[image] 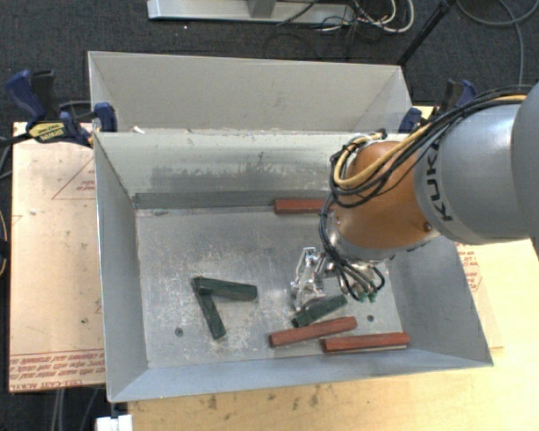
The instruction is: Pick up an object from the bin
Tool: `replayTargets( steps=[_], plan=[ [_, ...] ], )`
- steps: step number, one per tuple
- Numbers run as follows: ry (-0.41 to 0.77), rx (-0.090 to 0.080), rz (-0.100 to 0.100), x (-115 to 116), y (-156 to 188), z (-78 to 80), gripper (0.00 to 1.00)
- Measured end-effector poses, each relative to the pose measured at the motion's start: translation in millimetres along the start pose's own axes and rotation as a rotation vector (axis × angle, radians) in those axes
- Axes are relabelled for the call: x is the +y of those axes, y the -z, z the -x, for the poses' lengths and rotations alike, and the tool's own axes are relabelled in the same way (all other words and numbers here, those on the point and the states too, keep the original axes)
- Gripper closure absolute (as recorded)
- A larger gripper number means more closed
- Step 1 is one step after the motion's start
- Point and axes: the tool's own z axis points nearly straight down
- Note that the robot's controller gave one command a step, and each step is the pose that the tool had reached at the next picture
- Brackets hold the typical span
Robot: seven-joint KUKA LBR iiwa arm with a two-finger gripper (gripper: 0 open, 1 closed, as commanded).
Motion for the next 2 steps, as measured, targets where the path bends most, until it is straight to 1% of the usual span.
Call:
replayTargets(
  steps=[1, 2],
  plan=[
    [-0.001, -0.001, -0.002, -1.3, -2.1, -0.8, 0.0],
    [-0.001, -0.001, -0.002, -1.4, -2.1, -0.8, 0.0]
  ],
)
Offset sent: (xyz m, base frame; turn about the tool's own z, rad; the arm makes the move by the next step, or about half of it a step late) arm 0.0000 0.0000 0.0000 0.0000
